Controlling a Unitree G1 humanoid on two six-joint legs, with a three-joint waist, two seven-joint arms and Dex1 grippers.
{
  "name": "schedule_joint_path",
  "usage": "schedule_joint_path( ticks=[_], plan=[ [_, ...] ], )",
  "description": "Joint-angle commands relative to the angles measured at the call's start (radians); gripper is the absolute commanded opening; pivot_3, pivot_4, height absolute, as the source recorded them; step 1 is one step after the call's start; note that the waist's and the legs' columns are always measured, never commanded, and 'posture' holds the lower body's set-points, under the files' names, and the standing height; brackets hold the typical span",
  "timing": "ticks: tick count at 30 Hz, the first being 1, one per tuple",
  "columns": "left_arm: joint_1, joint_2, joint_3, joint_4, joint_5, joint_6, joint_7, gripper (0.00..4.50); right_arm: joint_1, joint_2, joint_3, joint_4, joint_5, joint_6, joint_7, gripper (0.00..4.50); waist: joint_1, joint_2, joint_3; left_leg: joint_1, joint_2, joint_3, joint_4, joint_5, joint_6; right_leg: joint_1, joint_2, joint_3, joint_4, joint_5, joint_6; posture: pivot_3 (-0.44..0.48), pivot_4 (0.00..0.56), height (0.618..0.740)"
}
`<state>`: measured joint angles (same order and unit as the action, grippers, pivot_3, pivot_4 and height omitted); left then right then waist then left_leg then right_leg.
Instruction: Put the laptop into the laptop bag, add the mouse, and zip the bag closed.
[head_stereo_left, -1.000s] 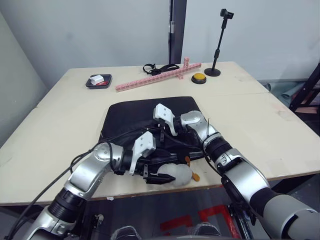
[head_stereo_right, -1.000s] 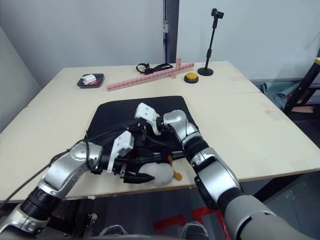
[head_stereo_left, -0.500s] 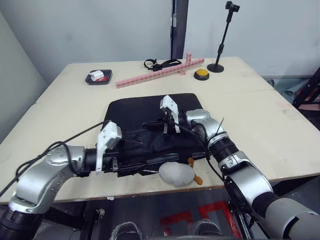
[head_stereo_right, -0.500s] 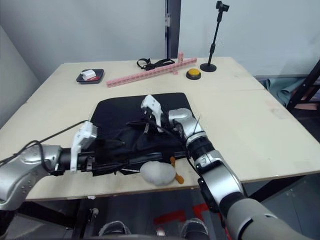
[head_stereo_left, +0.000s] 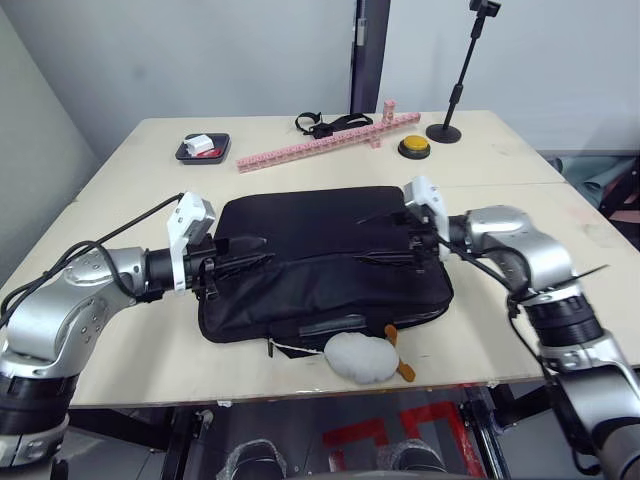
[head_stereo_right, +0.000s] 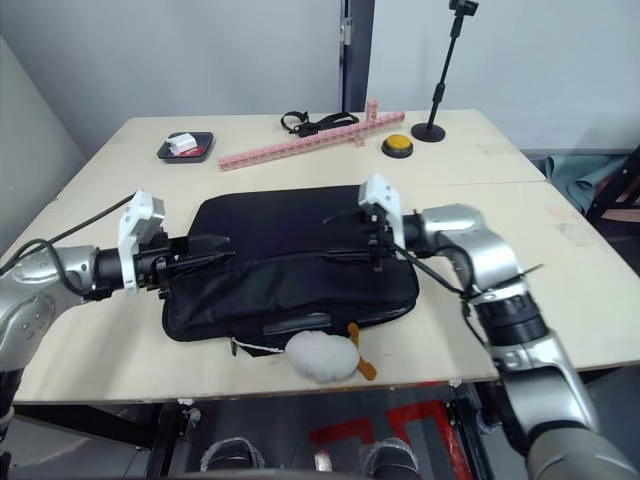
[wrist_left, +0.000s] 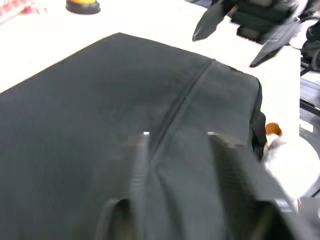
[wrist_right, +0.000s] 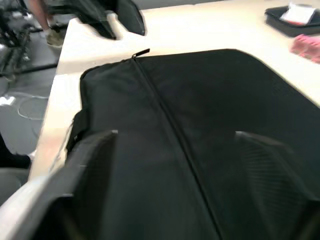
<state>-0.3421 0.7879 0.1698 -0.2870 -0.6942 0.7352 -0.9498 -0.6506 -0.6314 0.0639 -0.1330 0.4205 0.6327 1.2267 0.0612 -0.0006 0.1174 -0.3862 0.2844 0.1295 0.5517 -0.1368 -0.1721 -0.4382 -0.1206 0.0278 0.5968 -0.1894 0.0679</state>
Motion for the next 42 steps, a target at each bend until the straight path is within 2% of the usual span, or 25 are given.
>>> schedule_joint_path(
  ticks=[1, 5, 9, 14, 18, 29, 37, 42],
  plan=[
    [-0.151, -0.109, -0.135, 0.135, 0.092, -0.087, 0.000, 0.02, 0.071, -0.157, -0.088, -0.179, 0.121, 0.115, 0.069, 4.50, 0.022, 0.001, 0.001, 0.001, 0.000, 0.001, 0.001, 0.000, 0.001, 0.002, 0.000, 0.001, 0.001, 0.000, 0.000, 0.000, 0.150, 0.740],
    [-0.288, -0.227, -0.252, 0.339, 0.202, -0.197, -0.042, 0.02, 0.172, -0.311, -0.149, -0.337, 0.241, 0.210, 0.100, 4.50, 0.041, 0.001, 0.001, 0.002, -0.001, 0.001, 0.006, -0.002, 0.008, 0.005, -0.003, 0.002, 0.002, 0.001, 0.000, 0.000, 0.150, 0.740],
    [-0.373, -0.305, -0.311, 0.571, 0.301, -0.334, -0.087, 0.02, 0.241, -0.365, -0.166, -0.444, 0.280, 0.213, 0.070, 4.50, 0.028, 0.001, 0.001, 0.002, -0.001, 0.003, 0.008, 0.000, 0.011, 0.004, -0.002, 0.005, 0.005, 0.003, 0.001, 0.000, 0.150, 0.740],
    [-0.444, -0.374, -0.353, 0.816, 0.403, -0.463, -0.124, 0.02, 0.325, -0.381, -0.084, -0.522, 0.174, 0.077, 0.041, 4.50, 0.037, 0.001, 0.001, 0.002, -0.001, 0.003, 0.011, 0.000, 0.011, 0.004, -0.002, 0.006, 0.009, 0.003, 0.002, 0.000, 0.150, 0.740],
    [-0.455, -0.394, -0.377, 0.929, 0.467, -0.527, -0.151, 0.02, 0.337, -0.365, 0.030, -0.505, 0.043, -0.055, 0.021, 4.50, 0.044, 0.000, 0.000, 0.002, -0.001, 0.002, 0.014, 0.000, 0.011, 0.004, -0.002, 0.006, 0.011, 0.003, 0.002, 0.000, 0.150, 0.740],
    [-0.423, -0.402, -0.363, 0.910, 0.498, -0.522, -0.179, 0.02, 0.312, -0.218, 0.297, -0.332, -0.219, -0.296, -0.026, 4.50, 0.041, 0.000, -0.003, 0.003, -0.002, 0.001, 0.016, -0.004, 0.005, 0.005, -0.003, 0.007, 0.014, 0.003, 0.002, 0.000, 0.150, 0.740],
    [-0.370, -0.379, -0.354, 0.827, 0.494, -0.471, -0.181, 0.02, 0.266, -0.105, 0.370, -0.201, -0.320, -0.381, -0.052, 4.50, 0.035, 0.000, -0.003, 0.003, -0.002, 0.001, 0.016, -0.004, 0.005, 0.005, -0.003, 0.006, 0.014, 0.003, 0.002, 0.000, 0.150, 0.740],
    [-0.349, -0.372, -0.348, 0.791, 0.494, -0.444, -0.177, 0.00, 0.259, -0.114, 0.365, -0.185, -0.315, -0.410, -0.005, 3.00, 0.037, 0.000, -0.003, 0.003, -0.002, 0.001, 0.016, -0.005, 0.003, 0.005, -0.003, 0.006, 0.014, 0.003, 0.002, 0.000, 0.150, 0.740]
  ],
)
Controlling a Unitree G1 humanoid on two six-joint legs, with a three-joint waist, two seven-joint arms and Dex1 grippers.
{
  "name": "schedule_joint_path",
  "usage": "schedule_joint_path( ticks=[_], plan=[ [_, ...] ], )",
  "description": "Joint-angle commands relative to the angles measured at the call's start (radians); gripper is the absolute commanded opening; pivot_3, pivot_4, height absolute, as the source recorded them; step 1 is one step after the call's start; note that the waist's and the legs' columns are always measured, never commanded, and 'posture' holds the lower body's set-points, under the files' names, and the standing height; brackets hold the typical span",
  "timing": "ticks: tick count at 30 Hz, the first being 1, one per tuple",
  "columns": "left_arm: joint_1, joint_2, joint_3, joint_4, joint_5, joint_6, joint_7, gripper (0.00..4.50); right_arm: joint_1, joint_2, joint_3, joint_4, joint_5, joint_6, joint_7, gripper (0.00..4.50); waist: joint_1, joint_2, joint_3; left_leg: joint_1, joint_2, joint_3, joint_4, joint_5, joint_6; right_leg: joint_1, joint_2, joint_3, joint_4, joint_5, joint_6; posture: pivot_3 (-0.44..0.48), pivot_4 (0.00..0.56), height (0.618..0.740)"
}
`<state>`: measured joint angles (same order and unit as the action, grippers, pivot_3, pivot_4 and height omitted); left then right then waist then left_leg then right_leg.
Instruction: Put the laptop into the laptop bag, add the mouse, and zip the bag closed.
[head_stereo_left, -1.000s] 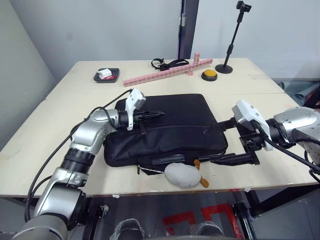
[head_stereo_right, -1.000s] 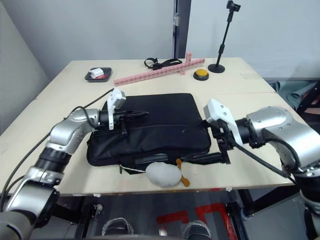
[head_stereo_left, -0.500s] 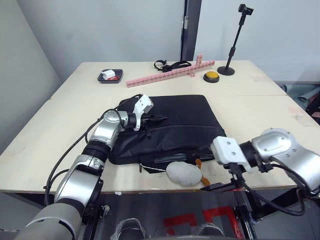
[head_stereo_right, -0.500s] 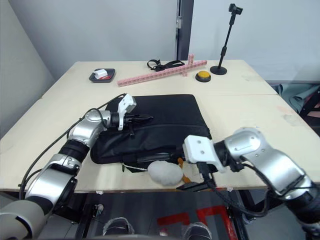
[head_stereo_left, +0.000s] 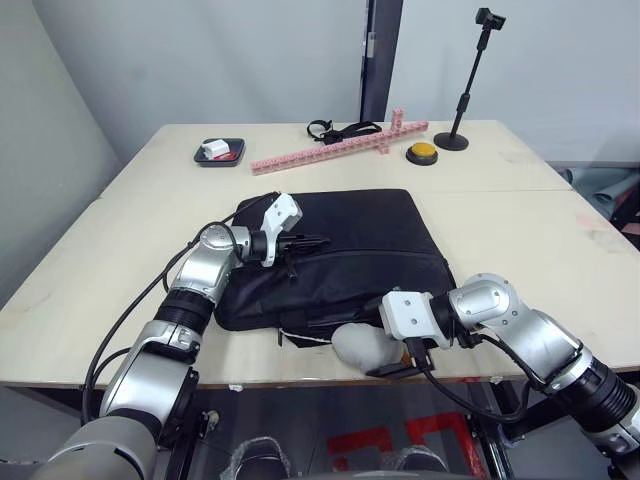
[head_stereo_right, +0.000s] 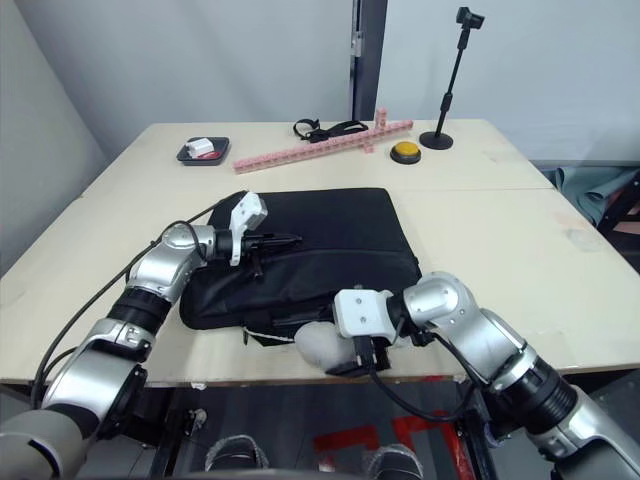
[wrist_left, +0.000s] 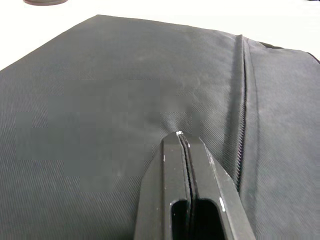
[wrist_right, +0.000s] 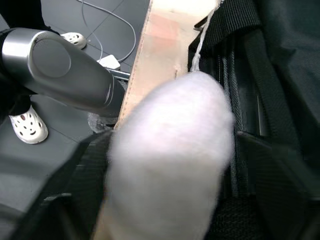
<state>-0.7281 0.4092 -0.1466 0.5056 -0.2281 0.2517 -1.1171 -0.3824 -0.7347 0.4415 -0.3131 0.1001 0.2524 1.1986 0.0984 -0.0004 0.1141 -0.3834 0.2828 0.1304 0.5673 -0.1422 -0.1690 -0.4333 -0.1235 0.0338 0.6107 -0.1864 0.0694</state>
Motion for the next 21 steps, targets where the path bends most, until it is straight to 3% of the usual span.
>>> schedule_joint_path(
  ticks=[1, 6, 9, 21],
  plan=[
    [0.040, 0.008, -0.032, -0.005, 0.029, 0.042, -0.010, 0.00, -0.009, -0.011, -0.016, -0.007, 0.009, -0.029, 0.028, 2.65, 0.000, 0.000, 0.000, 0.000, 0.000, 0.000, 0.000, 0.000, 0.000, 0.000, 0.000, 0.000, 0.000, 0.000, 0.000, 0.000, 0.150, 0.740],
    [0.048, 0.004, -0.031, -0.017, 0.032, 0.053, -0.005, 0.00, -0.001, -0.024, -0.034, -0.012, 0.018, -0.027, 0.044, 0.85, -0.001, 0.000, 0.000, 0.000, 0.000, 0.000, 0.000, 0.000, 0.000, 0.000, 0.000, 0.000, 0.000, 0.000, 0.000, 0.000, 0.150, 0.740],
    [0.046, 0.004, -0.035, -0.005, 0.041, 0.051, -0.006, 0.00, 0.017, -0.050, -0.055, -0.039, 0.042, -0.010, 0.058, 0.04, 0.001, 0.000, 0.000, 0.000, 0.000, 0.000, 0.000, 0.000, 0.000, 0.000, 0.000, 0.000, 0.000, 0.000, 0.000, 0.000, 0.150, 0.740],
    [0.039, -0.002, -0.058, 0.113, 0.077, -0.023, -0.032, 0.00, 0.108, -0.185, -0.197, -0.101, 0.111, 0.056, 0.056, 0.04, 0.007, 0.000, -0.003, 0.001, -0.001, 0.000, 0.000, 0.000, 0.000, 0.001, -0.001, 0.000, -0.001, 0.000, 0.000, 0.000, 0.150, 0.740]
  ],
)
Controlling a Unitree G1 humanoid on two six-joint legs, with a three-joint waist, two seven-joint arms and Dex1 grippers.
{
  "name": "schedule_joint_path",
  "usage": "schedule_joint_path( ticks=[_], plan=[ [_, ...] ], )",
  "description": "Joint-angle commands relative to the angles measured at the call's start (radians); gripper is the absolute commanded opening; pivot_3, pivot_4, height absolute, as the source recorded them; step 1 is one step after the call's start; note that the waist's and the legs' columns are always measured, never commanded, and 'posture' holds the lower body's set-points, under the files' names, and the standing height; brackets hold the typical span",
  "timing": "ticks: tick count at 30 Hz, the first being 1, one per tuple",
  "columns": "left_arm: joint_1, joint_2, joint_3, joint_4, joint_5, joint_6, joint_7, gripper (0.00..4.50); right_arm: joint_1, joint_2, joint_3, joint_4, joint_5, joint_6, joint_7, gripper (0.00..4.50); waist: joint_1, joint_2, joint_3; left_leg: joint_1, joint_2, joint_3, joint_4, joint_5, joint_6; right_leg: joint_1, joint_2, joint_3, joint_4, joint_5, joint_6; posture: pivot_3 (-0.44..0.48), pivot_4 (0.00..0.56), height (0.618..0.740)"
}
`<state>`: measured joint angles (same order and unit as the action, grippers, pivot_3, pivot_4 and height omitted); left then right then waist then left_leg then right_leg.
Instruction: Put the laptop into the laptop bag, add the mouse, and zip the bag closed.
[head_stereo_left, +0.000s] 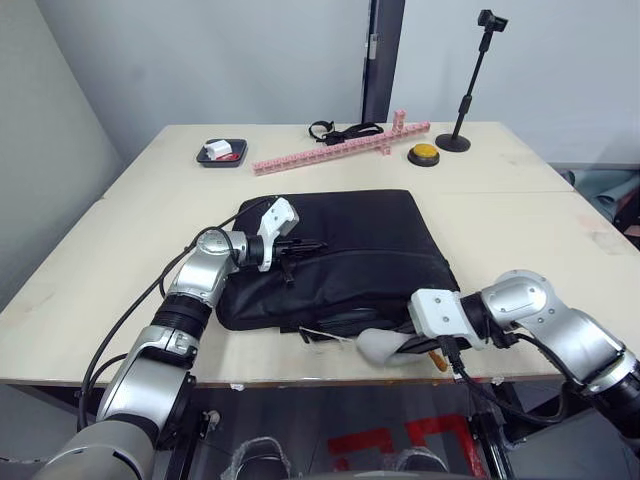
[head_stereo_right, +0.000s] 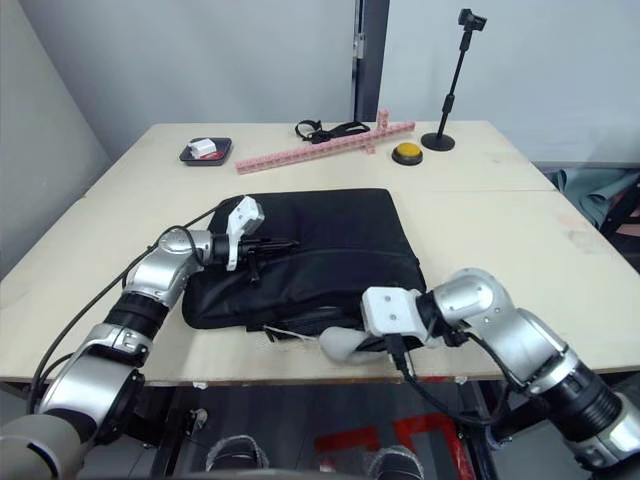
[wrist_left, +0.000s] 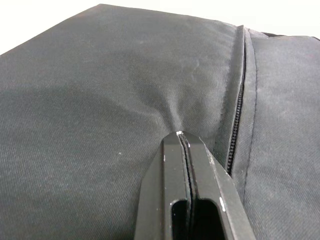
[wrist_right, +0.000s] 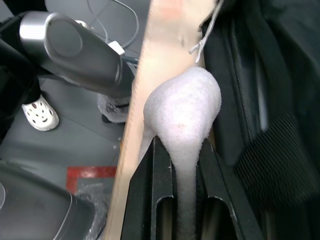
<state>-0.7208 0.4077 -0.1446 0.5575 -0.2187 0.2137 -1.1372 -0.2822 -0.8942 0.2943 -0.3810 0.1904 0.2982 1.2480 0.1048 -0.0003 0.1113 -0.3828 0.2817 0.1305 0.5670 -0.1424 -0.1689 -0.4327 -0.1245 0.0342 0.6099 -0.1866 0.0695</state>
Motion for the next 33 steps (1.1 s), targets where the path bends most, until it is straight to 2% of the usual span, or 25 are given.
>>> schedule_joint_path(
  ticks=[1, 6, 9, 14, 21, 28, 33],
  plan=[
    [0.031, -0.001, -0.060, 0.063, 0.068, 0.013, -0.012, 0.00, 0.009, -0.028, -0.051, -0.035, 0.022, 0.012, 0.005, 0.04, 0.001, 0.000, 0.000, 0.000, 0.000, 0.000, 0.000, 0.000, 0.000, 0.000, 0.000, 0.000, 0.000, 0.000, 0.000, 0.000, 0.150, 0.740],
    [0.014, -0.003, -0.062, 0.103, 0.072, -0.005, -0.025, 0.00, 0.081, -0.122, -0.123, -0.027, 0.047, 0.006, 0.038, 0.04, 0.008, 0.000, 0.000, -0.001, -0.001, 0.000, 0.000, 0.000, 0.001, 0.000, -0.001, 0.000, -0.001, 0.000, 0.000, 0.000, 0.150, 0.740],
    [0.013, -0.006, -0.066, 0.125, 0.081, -0.025, -0.028, 0.00, 0.110, -0.141, -0.144, -0.052, 0.084, 0.029, 0.039, 0.04, 0.004, 0.000, -0.001, -0.001, -0.002, 0.001, 0.000, -0.001, 0.001, 0.000, -0.002, 0.000, -0.002, 0.000, 0.000, 0.000, 0.150, 0.740],
    [0.011, -0.020, -0.068, 0.132, 0.093, -0.033, -0.022, 0.00, 0.121, -0.089, -0.110, -0.067, 0.082, 0.050, -0.004, 0.04, 0.001, 0.001, -0.003, 0.000, -0.002, 0.001, -0.001, 0.000, 0.002, 0.000, -0.002, 0.000, -0.002, 0.000, 0.001, 0.000, 0.150, 0.740],
    [0.002, -0.020, -0.073, 0.142, 0.109, -0.048, -0.018, 0.00, 0.084, 0.004, -0.050, -0.034, 0.013, -0.021, -0.048, 0.04, 0.002, 0.001, -0.004, -0.001, -0.002, 0.001, -0.001, 0.000, 0.002, 0.000, -0.003, 0.000, -0.002, -0.001, 0.001, 0.000, 0.150, 0.740],
    [-0.012, -0.026, -0.071, 0.173, 0.118, -0.072, -0.015, 0.00, 0.026, 0.036, 0.014, 0.074, -0.078, -0.129, -0.042, 0.04, 0.003, 0.001, -0.004, -0.001, -0.002, 0.001, -0.001, 0.000, 0.002, 0.001, -0.003, 0.000, -0.002, -0.001, 0.002, 0.000, 0.150, 0.740],
    [-0.006, -0.022, -0.066, 0.167, 0.120, -0.071, -0.019, 0.00, 0.008, 0.023, -0.015, 0.067, -0.051, -0.122, -0.018, 1.96, 0.003, 0.001, -0.004, 0.000, -0.002, 0.001, -0.001, 0.000, 0.002, 0.001, -0.003, 0.000, -0.002, -0.001, 0.002, 0.000, 0.150, 0.740]
  ],
)
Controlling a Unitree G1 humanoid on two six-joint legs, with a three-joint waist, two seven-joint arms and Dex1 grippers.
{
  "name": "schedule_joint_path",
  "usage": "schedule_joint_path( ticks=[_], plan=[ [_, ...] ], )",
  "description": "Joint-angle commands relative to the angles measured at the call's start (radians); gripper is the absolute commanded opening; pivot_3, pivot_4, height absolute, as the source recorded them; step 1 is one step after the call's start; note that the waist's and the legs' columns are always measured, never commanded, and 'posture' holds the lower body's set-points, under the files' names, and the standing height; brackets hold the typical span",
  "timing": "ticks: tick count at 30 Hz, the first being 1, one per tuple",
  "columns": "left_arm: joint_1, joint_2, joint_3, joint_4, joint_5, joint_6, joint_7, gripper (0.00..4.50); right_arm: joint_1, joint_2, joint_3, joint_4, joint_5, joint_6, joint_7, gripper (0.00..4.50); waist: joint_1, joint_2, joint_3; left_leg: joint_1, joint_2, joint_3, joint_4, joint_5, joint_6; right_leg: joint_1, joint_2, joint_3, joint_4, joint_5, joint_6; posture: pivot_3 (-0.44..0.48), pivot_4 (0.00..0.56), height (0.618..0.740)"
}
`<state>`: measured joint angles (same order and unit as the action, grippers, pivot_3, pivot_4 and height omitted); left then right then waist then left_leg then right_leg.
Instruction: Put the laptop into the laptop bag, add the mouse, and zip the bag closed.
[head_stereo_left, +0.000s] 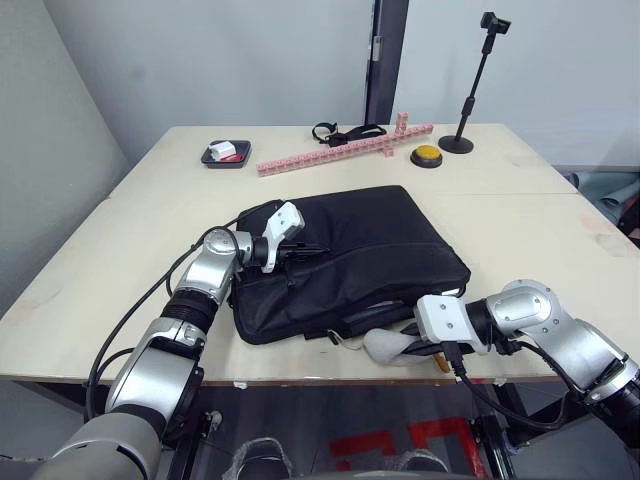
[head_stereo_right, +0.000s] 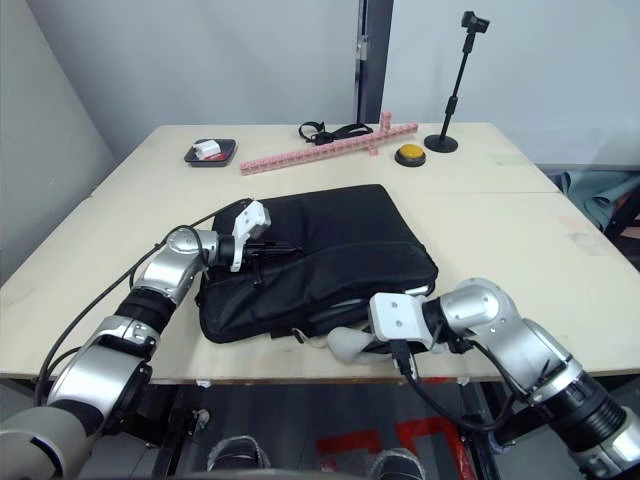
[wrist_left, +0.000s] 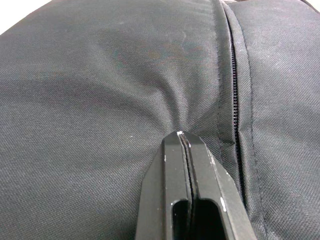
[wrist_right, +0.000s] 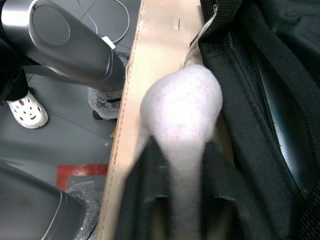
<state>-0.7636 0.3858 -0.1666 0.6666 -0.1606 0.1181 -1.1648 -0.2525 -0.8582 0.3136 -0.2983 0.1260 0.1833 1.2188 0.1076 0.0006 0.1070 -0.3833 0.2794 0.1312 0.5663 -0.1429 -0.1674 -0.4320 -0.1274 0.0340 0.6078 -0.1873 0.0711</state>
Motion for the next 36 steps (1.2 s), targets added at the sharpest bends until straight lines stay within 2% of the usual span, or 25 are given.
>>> schedule_joint_path(
  ticks=[1, 4, 9, 15, 19, 22, 25, 29, 36],
  plan=[
    [0.038, 0.001, -0.044, 0.058, 0.062, 0.025, 0.009, 0.00, -0.027, -0.015, -0.043, -0.017, 0.016, -0.009, 0.011, 2.25, 0.000, 0.000, 0.000, 0.000, 0.000, 0.000, 0.000, 0.000, 0.000, 0.000, 0.000, 0.000, 0.000, 0.000, 0.000, 0.000, 0.150, 0.740],
    [0.041, 0.002, -0.043, 0.056, 0.062, 0.026, 0.010, 0.00, -0.046, -0.036, -0.081, -0.048, 0.066, 0.026, 0.037, 3.30, 0.000, 0.000, 0.000, 0.000, 0.000, 0.000, 0.000, 0.000, 0.000, 0.000, 0.000, 0.000, 0.000, 0.000, 0.000, 0.000, 0.150, 0.740],
    [0.042, 0.001, -0.042, 0.057, 0.061, 0.026, 0.010, 0.00, -0.089, -0.072, -0.142, -0.101, 0.163, 0.099, 0.079, 3.30, 0.000, 0.000, 0.000, 0.000, 0.000, 0.000, -0.001, 0.000, 0.000, 0.000, 0.000, 0.000, 0.000, 0.000, 0.000, 0.000, 0.150, 0.740],
    [0.044, -0.007, -0.046, 0.055, 0.063, 0.025, 0.010, 0.00, -0.132, -0.087, -0.133, 0.063, 0.063, -0.078, 0.092, 3.30, 0.000, 0.000, 0.000, 0.000, 0.000, 0.000, -0.001, 0.000, 0.000, 0.000, 0.000, 0.000, -0.001, 0.000, 0.000, 0.000, 0.150, 0.740],
    [0.049, -0.004, -0.047, 0.049, 0.064, 0.025, 0.009, 0.00, -0.112, -0.108, -0.175, 0.115, 0.103, -0.043, 0.110, 3.30, 0.001, 0.000, 0.000, -0.001, 0.000, 0.000, -0.001, 0.000, 0.000, 0.000, 0.000, 0.000, -0.002, 0.000, 0.000, 0.000, 0.150, 0.740],
    [0.054, 0.001, -0.045, 0.043, 0.063, 0.029, 0.009, 0.00, -0.107, -0.126, -0.220, 0.119, 0.157, 0.031, 0.115, 3.30, 0.001, 0.000, 0.000, -0.001, 0.000, 0.001, -0.002, 0.000, 0.000, 0.000, 0.000, 0.000, -0.003, 0.000, 0.000, 0.000, 0.150, 0.740],
    [0.066, 0.007, -0.045, 0.033, 0.064, 0.030, 0.009, 0.00, -0.069, -0.196, -0.288, 0.128, 0.237, 0.153, 0.162, 3.30, 0.001, 0.000, 0.000, -0.001, 0.000, 0.001, -0.002, 0.000, 0.000, 0.000, 0.000, 0.000, -0.003, 0.000, 0.000, 0.000, 0.150, 0.740],
    [0.073, 0.008, -0.046, 0.024, 0.064, 0.033, 0.010, 0.00, -0.027, -0.224, -0.316, 0.102, 0.317, 0.288, 0.174, 3.30, -0.004, 0.000, 0.000, 0.000, 0.000, 0.001, -0.004, 0.000, 0.001, 0.000, 0.000, 0.000, -0.005, 0.000, 0.000, 0.000, 0.150, 0.740],
    [0.067, -0.001, -0.049, 0.022, 0.065, 0.032, 0.016, 0.00, -0.010, -0.127, -0.288, 0.118, 0.335, 0.379, 0.083, 3.30, -0.003, 0.000, 0.000, 0.000, 0.000, 0.002, -0.004, 0.000, 0.001, 0.000, 0.000, 0.000, -0.006, 0.000, 0.000, 0.000, 0.150, 0.740]
  ],
)
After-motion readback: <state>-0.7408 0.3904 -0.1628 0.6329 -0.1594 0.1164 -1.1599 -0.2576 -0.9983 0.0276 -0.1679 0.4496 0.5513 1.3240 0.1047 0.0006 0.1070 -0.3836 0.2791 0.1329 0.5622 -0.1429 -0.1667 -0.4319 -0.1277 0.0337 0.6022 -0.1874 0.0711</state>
